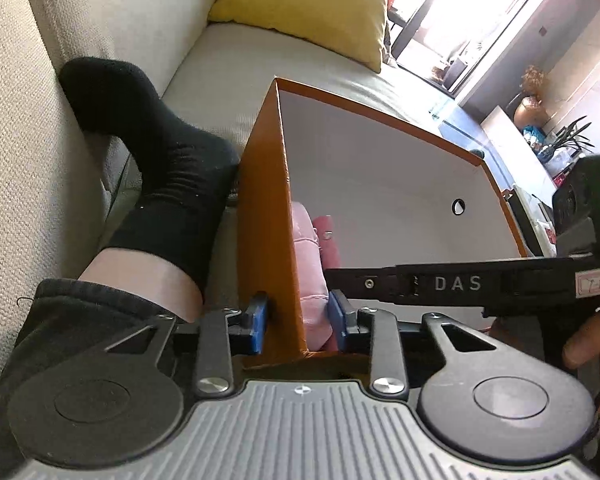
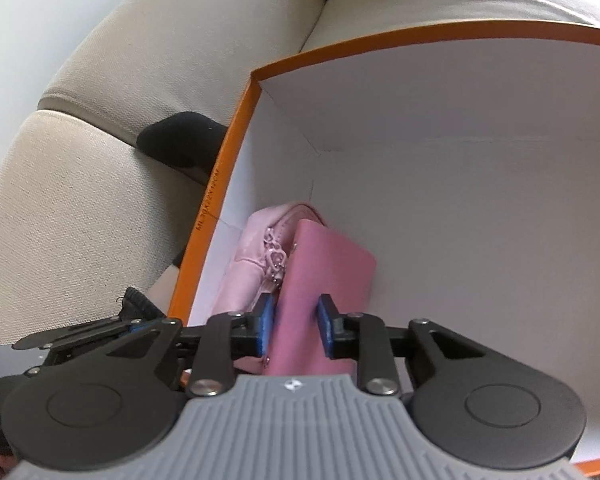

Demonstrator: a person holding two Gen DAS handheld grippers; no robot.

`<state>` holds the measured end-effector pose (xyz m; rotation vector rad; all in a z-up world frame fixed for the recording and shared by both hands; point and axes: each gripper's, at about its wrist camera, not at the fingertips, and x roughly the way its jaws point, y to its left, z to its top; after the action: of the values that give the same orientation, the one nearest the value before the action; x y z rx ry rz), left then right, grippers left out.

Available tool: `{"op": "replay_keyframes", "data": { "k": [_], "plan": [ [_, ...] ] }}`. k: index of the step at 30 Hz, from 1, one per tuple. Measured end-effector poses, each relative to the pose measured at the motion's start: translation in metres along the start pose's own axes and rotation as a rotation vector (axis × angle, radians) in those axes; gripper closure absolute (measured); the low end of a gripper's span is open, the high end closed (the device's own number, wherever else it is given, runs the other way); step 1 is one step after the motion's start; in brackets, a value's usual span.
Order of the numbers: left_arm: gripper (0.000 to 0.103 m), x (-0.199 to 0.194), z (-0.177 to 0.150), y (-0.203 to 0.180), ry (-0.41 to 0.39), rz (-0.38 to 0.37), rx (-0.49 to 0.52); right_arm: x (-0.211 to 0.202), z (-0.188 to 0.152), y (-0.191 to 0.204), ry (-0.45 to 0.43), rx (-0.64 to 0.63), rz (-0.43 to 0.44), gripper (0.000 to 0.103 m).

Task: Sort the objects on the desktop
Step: 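Lower the pouch and open the left gripper while the right gripper releases the wallet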

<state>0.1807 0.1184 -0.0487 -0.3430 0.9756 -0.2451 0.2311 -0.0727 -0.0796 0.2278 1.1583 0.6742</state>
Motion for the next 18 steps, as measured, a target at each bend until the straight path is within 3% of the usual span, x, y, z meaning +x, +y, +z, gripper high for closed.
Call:
{"op": "replay_keyframes", "data": {
  "k": [13, 18],
  "plan": [
    [0.065, 0.001, -0.005, 0.005, -0.012, -0.013, -0.013, -0.008, -0.005, -0.001, -0.028, -0.024, 0.022, 0.069],
    [0.054, -0.01, -0.007, 0.006, -0.061, 0.002, -0.021, -0.014, -0.006, 0.0, -0.058, -0.039, 0.034, 0.069]
  ]
}}
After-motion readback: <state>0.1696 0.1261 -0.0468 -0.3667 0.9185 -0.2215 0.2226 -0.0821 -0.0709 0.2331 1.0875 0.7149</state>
